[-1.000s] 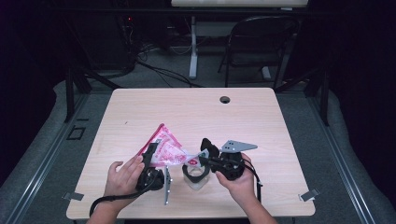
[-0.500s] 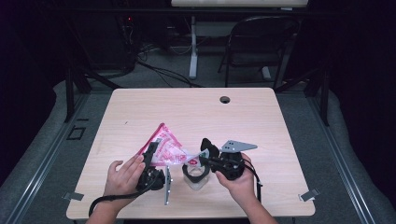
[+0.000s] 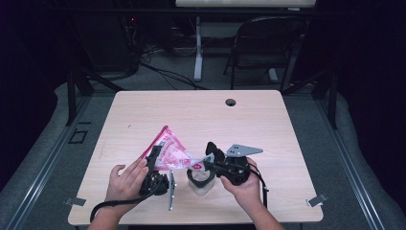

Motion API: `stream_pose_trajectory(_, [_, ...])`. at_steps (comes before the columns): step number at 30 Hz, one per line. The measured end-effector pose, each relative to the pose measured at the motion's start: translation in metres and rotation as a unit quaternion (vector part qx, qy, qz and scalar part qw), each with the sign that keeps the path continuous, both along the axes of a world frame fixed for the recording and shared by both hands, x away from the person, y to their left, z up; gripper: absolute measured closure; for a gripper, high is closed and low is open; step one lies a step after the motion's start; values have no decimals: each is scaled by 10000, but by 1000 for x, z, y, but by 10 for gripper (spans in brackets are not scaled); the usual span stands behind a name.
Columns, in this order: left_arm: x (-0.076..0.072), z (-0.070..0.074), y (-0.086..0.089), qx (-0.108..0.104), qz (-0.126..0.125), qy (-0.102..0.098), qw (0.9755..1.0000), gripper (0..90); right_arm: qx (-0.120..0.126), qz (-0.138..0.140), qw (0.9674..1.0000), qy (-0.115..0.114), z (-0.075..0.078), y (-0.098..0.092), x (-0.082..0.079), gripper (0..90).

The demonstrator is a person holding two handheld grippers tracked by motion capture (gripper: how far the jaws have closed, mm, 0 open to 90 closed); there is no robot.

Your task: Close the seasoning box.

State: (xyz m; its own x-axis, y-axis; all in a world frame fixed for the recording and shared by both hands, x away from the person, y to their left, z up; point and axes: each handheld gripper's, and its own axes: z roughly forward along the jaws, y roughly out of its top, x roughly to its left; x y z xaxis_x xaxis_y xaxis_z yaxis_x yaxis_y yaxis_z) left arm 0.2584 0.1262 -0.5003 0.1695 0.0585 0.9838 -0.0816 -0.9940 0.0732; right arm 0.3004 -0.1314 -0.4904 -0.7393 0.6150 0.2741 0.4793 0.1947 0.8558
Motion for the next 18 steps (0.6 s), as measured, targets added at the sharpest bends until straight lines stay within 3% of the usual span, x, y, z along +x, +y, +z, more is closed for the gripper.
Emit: stream_pose_trajectory(18, [-2,5,-2,-15,-72,-72,9999,640,50,-21,10000,-14,1,-2,-3,900])
